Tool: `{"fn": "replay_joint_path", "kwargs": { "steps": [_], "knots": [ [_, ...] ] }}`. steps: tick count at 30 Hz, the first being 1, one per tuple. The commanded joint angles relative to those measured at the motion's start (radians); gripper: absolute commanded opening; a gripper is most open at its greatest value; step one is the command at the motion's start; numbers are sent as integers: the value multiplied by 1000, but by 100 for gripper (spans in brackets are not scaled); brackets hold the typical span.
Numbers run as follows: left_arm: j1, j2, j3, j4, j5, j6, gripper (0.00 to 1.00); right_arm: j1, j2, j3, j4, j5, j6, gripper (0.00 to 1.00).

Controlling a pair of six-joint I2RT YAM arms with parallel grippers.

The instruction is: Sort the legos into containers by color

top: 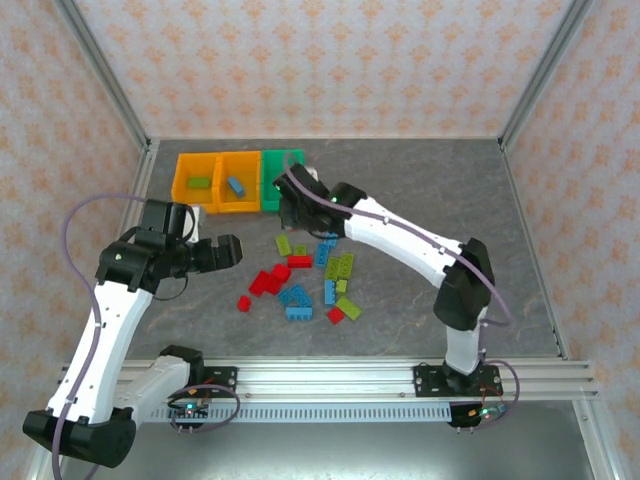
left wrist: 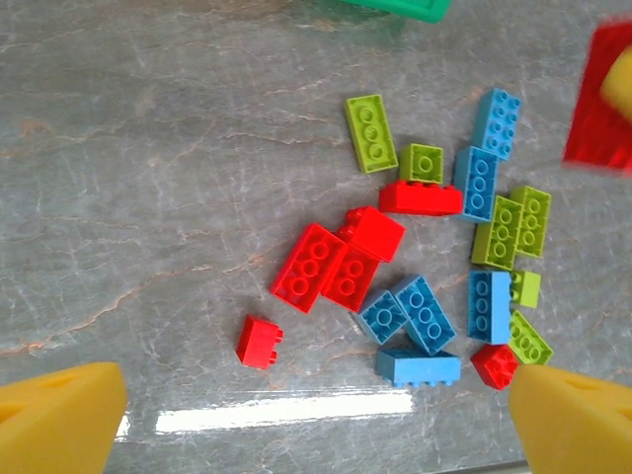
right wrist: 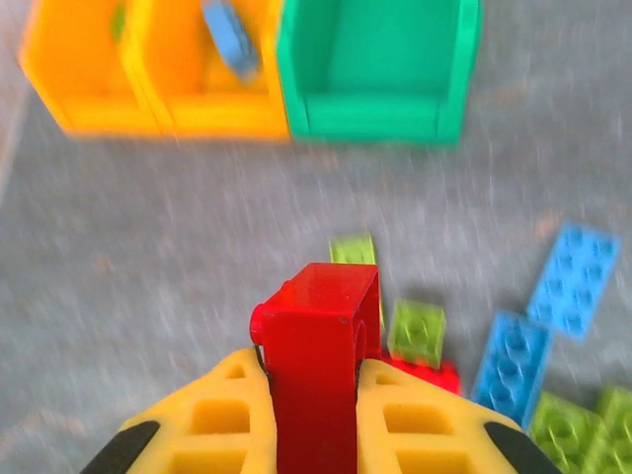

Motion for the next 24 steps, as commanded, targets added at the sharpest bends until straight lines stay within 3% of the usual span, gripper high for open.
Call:
{"fn": "replay_joint_path", "kwargs": {
  "steps": [1,9,12,18,24],
  "knots": [
    [-9,21,7,27,-65,-40,100,-62,152,141,69,118,21,15],
    [-22,50,37,4,-89,-11,100,-150,579,660,-26,53,-61,17],
    [-24,48,22,7,-77,-9,100,-158,673,768,9,24,-78,20],
    [-24,37,-29,-21,-49,23,100,-172,700,793,93,-27,-66,45],
    [-28,1,-136,-18,37,13,100,-176,631,826,40,-74,-72,47]
  ]
}}
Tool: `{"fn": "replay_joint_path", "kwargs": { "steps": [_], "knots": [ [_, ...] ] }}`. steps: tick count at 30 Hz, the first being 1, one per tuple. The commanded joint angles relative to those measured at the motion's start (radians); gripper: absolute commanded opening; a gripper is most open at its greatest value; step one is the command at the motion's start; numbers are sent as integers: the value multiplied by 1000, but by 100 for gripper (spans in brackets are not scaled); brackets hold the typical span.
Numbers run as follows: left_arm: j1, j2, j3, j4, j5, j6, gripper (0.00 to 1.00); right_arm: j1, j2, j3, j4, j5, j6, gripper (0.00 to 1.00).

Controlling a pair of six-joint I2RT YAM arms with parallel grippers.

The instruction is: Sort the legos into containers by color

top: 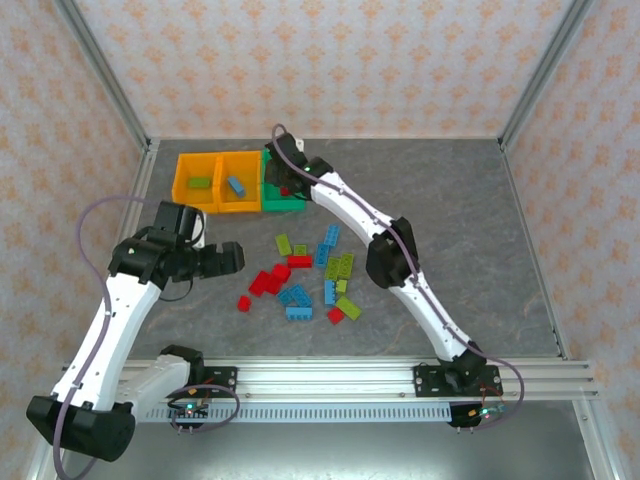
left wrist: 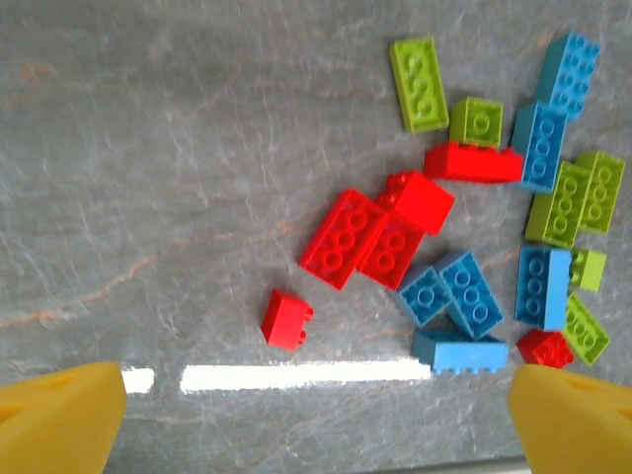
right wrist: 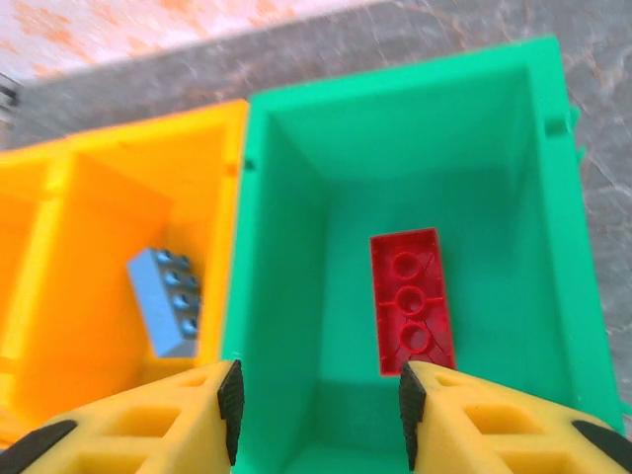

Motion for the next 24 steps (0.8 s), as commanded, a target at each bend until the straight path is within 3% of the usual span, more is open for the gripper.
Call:
{"fn": "replay_joint_path", "kwargs": {
  "steps": [1,7,12,17,24],
  "knots": [
    [-12,-20,-56,-8,54,-7,100,-4,-107,24,-35,-37,-4,47],
    [-31,58,-85,146,20,-172,94,-4,-326,-109,-209,-105,62,47],
    [-89,303,37,228,-60,-253,91,-1,-626,-563,-176,-123,163,55],
    [-129,507,114,334,-94,-343,87,9,-898,-977,-89,-38,239,57],
    [-177,763,249,383,-71,-390,85,9,-1107,-1209,-134,51,290,64]
  ]
}}
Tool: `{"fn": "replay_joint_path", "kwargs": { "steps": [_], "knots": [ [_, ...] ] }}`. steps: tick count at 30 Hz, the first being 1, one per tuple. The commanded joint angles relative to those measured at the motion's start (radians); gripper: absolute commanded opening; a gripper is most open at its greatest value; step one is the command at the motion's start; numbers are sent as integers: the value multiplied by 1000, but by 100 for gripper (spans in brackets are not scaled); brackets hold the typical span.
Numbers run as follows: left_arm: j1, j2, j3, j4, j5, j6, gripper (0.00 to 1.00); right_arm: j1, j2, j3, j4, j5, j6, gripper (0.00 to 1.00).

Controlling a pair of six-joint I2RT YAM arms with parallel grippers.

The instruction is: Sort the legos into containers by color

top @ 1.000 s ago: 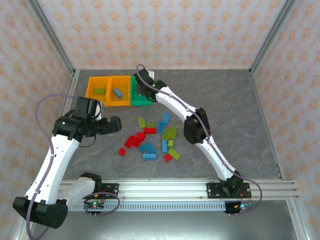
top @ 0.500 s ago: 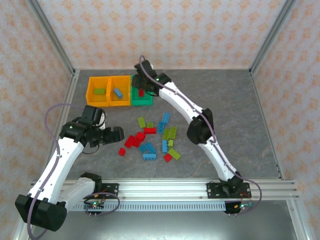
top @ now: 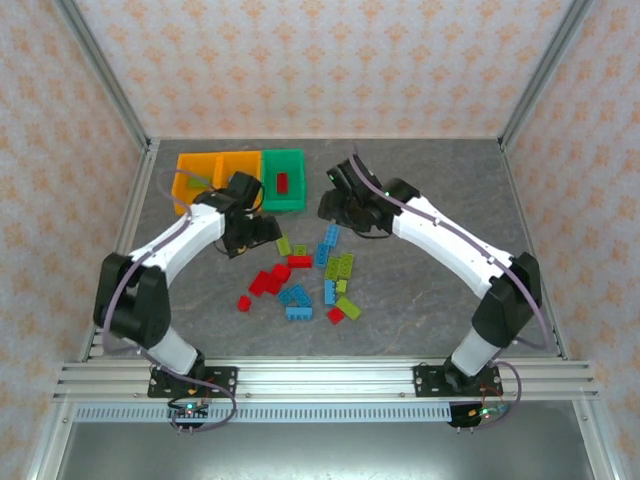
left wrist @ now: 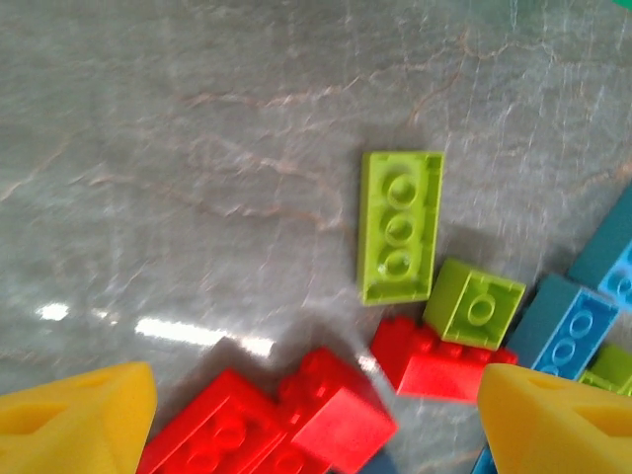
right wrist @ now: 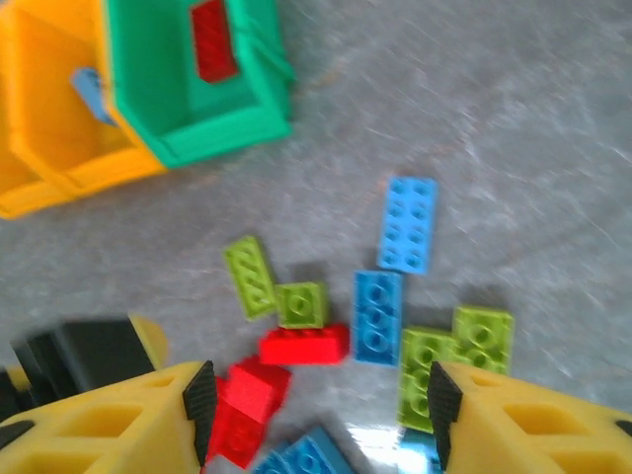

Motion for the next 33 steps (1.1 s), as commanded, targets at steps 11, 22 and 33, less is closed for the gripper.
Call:
{"fn": "replay_joint_path", "kwargs": {
  "steps": [11,22,33],
  "knots": [
    [-79,309,198,-46,-77,15,67,9,-190,-138,-62,130,105,69],
    [-69,398,248,-138,-84,97,36,33,-198,-132,-71,125,113,69],
    [102,105,293,-213,-78,113,29,101,-34,-27,36,-126,71,69]
  ]
}}
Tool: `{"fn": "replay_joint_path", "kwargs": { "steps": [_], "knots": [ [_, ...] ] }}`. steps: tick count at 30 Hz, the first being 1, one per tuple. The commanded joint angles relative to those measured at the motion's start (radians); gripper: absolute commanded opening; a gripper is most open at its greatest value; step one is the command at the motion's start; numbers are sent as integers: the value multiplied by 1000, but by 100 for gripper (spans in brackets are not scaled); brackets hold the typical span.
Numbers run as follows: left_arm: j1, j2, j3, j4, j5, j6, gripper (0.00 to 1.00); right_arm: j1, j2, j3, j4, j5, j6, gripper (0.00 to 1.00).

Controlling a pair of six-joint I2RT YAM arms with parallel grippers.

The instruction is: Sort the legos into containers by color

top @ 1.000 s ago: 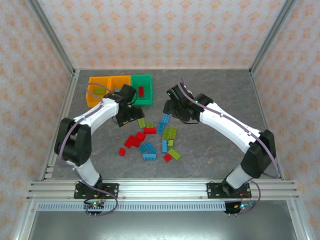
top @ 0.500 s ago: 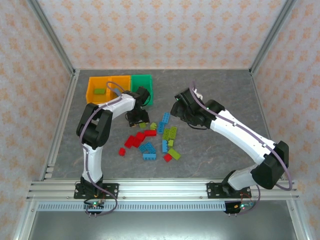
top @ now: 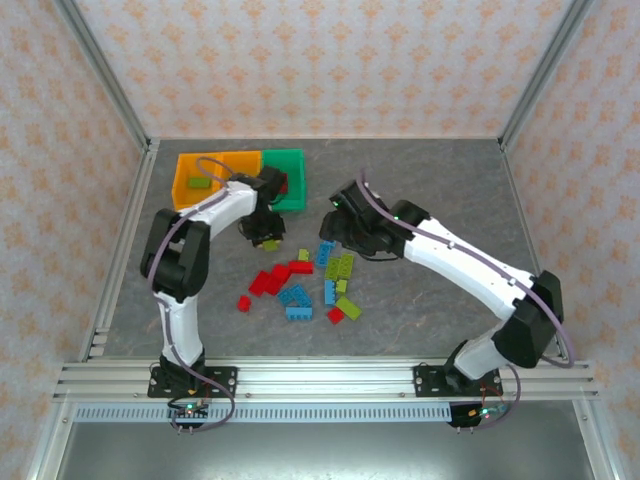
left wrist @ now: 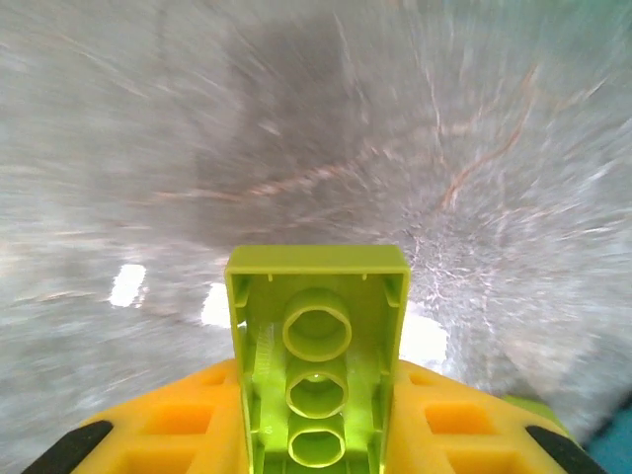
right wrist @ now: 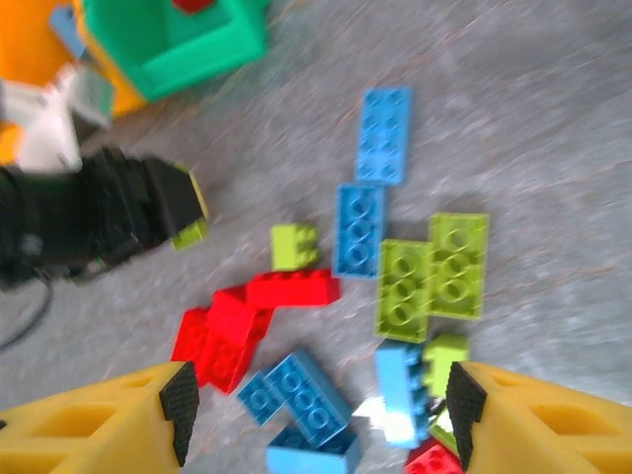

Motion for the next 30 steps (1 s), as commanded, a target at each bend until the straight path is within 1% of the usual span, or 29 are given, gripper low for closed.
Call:
{"fn": "replay_joint_path", "kwargs": {
  "steps": [1,3,6,9,12,17,19,21,23,25,28,30],
  "knots": [
    [103,-163,65,-77,-37,22,29,5,45,50,40,-76,-1,69],
    [170,-201,107,-94,-79,35,29,5,56,66,46,-59,5,70],
    [275,-208,157,-81,-115,25,29,5,71,87,37,-47,2,70],
    [365,-163,197,-47,-100,-24,29,5,92,113,13,-46,-10,70],
    [417,-68,282,-29,-96,-42,29,5,102,135,-10,-49,-21,70],
    [451,174,547,-58,-66,-38,31,5,87,151,-45,-32,-44,70],
    [454,254,654,-97,-61,-27,36,5,81,160,-77,-15,-53,70],
    [457,309,737,-129,-65,-8,46,5,67,157,-106,5,-51,70],
    [464,322,760,-129,-68,-3,53,5,47,137,-112,25,-34,70],
    [478,310,754,-126,-56,-10,57,5,25,110,-102,41,-12,71],
    [481,256,713,-124,-19,10,56,5,9,79,-81,56,8,73],
    [473,163,627,-104,39,37,53,3,18,80,-82,83,17,73]
  ]
}}
